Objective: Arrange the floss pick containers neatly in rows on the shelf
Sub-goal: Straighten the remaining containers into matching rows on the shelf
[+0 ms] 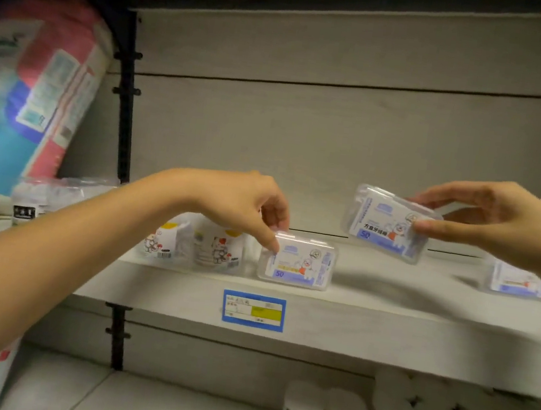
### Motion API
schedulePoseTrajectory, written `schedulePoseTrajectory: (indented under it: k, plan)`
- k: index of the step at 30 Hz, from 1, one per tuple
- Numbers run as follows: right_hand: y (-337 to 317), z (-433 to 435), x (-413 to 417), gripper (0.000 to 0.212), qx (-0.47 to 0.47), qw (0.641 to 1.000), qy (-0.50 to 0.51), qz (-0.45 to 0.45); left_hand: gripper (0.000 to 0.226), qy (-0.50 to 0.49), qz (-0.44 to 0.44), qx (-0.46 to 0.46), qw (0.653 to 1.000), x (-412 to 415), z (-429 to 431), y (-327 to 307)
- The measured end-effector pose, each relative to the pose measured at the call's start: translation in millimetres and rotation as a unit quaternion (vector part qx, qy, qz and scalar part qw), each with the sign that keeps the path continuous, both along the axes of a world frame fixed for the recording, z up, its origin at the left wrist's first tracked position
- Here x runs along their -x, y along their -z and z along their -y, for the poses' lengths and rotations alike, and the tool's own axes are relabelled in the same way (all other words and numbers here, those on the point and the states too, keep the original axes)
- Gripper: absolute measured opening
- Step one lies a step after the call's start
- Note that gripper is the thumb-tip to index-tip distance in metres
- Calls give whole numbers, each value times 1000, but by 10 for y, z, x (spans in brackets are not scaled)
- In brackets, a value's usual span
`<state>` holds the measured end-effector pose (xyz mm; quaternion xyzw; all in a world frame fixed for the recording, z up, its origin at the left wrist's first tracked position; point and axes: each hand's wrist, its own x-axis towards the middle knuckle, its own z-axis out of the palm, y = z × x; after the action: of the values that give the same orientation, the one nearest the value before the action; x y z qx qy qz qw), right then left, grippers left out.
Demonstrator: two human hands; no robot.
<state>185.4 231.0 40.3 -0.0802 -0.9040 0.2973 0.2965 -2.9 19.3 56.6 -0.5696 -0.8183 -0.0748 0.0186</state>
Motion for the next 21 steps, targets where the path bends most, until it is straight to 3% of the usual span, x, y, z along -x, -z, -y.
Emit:
schedulePoseTrajectory:
  k: [5,16,21]
  plan:
    - [-46,292,268,24,-43,998,48,12,33,25,-126,15,992,112,36,19]
    - [-86,493,832,27,-156,984,40,82,34,59,-131,35,989,214,96,-53]
    - [-22,509,962,29,-142,985,16,102,39,51,-172,11,984,243,123,4]
